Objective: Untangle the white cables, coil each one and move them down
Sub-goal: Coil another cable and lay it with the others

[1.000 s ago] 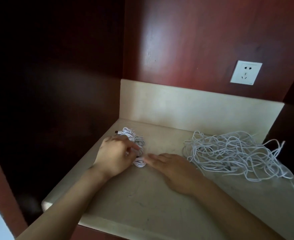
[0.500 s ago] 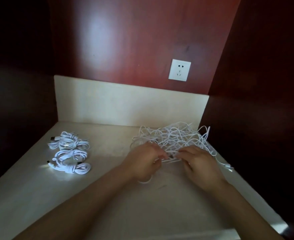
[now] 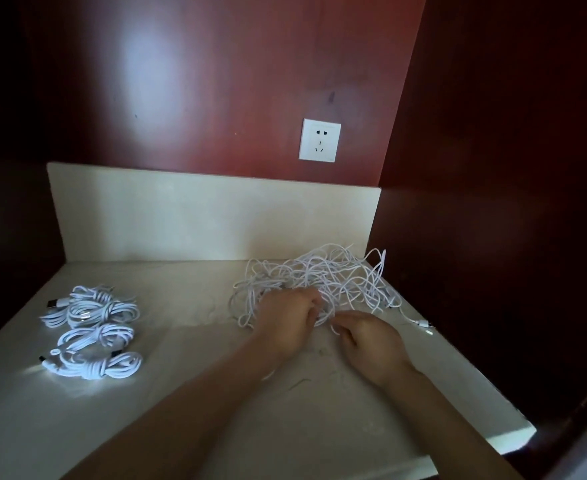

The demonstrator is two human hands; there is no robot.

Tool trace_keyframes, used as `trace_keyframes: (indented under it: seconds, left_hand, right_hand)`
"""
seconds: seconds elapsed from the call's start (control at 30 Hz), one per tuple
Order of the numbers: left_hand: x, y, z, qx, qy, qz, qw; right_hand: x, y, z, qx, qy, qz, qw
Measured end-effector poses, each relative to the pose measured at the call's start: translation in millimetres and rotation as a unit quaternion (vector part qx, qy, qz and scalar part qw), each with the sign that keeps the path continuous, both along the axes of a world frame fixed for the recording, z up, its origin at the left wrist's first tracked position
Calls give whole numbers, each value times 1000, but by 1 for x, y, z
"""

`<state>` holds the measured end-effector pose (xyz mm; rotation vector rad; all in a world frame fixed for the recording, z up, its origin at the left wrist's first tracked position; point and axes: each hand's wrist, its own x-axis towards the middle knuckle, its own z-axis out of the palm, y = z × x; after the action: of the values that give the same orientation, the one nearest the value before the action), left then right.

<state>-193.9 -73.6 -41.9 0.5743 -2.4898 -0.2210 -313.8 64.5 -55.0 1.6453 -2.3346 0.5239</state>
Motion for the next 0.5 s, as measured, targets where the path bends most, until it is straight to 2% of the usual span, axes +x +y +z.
trace_keyframes:
  seconds: [0.13,0.23,0.37,0.5]
  left_hand:
    - [-5,0,1,15,23,5,1000]
    - [-8,1,3,-44,-7,-4,999]
    - [-9,-1,-2,-50,-56,49,996]
    - [-8,-1,-1,-46,-65,83,993]
  right_hand:
    - [-2,-4,2,-32,-72,-43,996]
    - [-7,-7,0,-38,-89,-72,993]
    - [-8,-9,-1,-18,-82,-42,996]
    - [-8,-13,6,-43,-22,-37,998]
